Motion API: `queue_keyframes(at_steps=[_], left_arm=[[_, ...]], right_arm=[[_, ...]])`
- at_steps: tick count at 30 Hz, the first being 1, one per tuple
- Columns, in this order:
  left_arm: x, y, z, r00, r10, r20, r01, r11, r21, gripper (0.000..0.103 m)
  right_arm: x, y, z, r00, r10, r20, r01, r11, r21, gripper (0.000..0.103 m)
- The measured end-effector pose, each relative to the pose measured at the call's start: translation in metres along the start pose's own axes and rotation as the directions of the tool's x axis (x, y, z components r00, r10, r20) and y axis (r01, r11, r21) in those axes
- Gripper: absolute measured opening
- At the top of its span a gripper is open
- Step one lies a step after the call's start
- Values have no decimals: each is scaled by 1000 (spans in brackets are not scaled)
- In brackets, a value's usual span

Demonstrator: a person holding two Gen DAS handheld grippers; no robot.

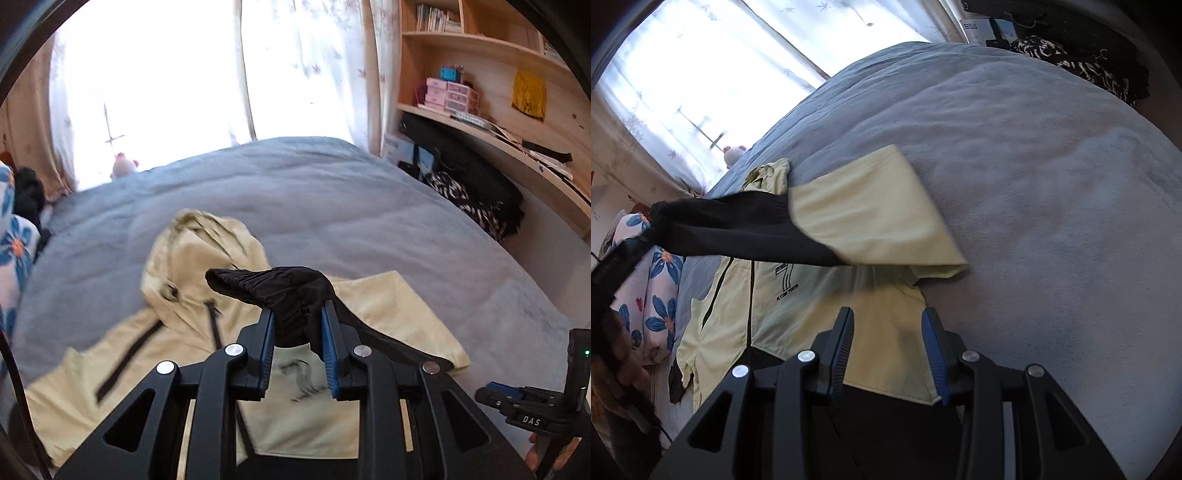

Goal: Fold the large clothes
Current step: 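Grasp the black cuff with the left tool and reposition it on the body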

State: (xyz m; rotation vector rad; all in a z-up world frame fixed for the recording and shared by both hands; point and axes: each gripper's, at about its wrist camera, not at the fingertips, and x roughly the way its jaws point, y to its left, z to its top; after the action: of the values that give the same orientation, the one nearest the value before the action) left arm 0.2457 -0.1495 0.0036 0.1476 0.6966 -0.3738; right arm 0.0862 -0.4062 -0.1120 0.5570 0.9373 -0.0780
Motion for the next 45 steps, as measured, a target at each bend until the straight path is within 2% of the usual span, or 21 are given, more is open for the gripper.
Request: queue_keyframes(at_steps=[3,6,9,11,13,14,17,19,22,25,27,30,32,34,36,37,38,40,41,44,45], left_arm=[[-9,29,-5,996,83,9,-84,996,15,21],[5,64,-34,984,162,-69,-162,987,6,22],[40,99,-83,954,204,-219,-208,978,8,28],[69,115,-121,923,170,-346,-185,983,-9,32],[85,129,-150,898,133,-420,-170,984,-50,37],[89,135,-159,897,98,-431,-152,984,-91,39],[85,152,-165,922,-11,-387,-82,972,-221,54],[83,160,-159,932,-64,-357,-46,955,-292,72],[93,168,-153,943,-99,-318,-21,936,-352,73],[110,176,-148,942,-103,-321,-30,923,-384,73],[124,180,-142,937,-98,-335,-41,922,-384,73],[144,183,-135,936,-87,-341,-50,926,-373,73],[151,182,-131,939,-78,-336,-52,931,-361,71],[155,180,-126,943,-59,-326,-58,940,-338,50],[161,181,-122,944,-63,-325,-51,943,-330,36],[160,182,-120,946,-65,-317,-46,942,-331,30],[160,182,-117,949,-60,-309,-49,942,-331,29],[161,182,-116,955,-51,-293,-48,946,-322,28],[164,179,-119,952,-36,-302,-61,951,-304,28],[170,172,-123,949,6,-316,-92,962,-259,29],[167,171,-122,949,13,-315,-99,961,-257,30]], right_arm=[[6,3,-1,1000,-14,-19,14,1000,-14,38],[13,9,-4,999,-22,-44,20,999,-39,38],[21,17,-7,997,-39,-73,34,997,-68,38],[25,21,-9,995,-45,-85,38,996,-82,38],[28,26,-8,995,-50,-92,41,994,-97,38],[29,29,-6,994,-53,-93,43,994,-106,38],[30,38,1,995,-51,-85,40,992,-123,46],[31,43,10,996,-57,-71,47,990,-133,48],[39,50,30,997,-48,-58,40,990,-132,52],[63,49,62,997,-46,-66,39,993,-113,53],[85,46,85,995,-39,-87,30,995,-97,53],[120,38,116,992,-72,-104,64,995,-81,53],[143,29,131,989,-68,-130,63,997,-45,53],[162,22,141,986,-49,-158,47,999,-13,53],[180,24,145,983,-41,-179,35,999,-35,51],[183,27,145,984,-56,-171,45,997,-65,42],[184,34,145,983,-111,-143,92,987,-135,4],[181,36,145,985,-144,-93,127,978,-167,2],[185,32,144,983,-153,-99,136,979,-154,2],[190,27,142,975,-196,-100,178,971,-160,7],[187,29,142,973,-207,-101,189,969,-161,13]])
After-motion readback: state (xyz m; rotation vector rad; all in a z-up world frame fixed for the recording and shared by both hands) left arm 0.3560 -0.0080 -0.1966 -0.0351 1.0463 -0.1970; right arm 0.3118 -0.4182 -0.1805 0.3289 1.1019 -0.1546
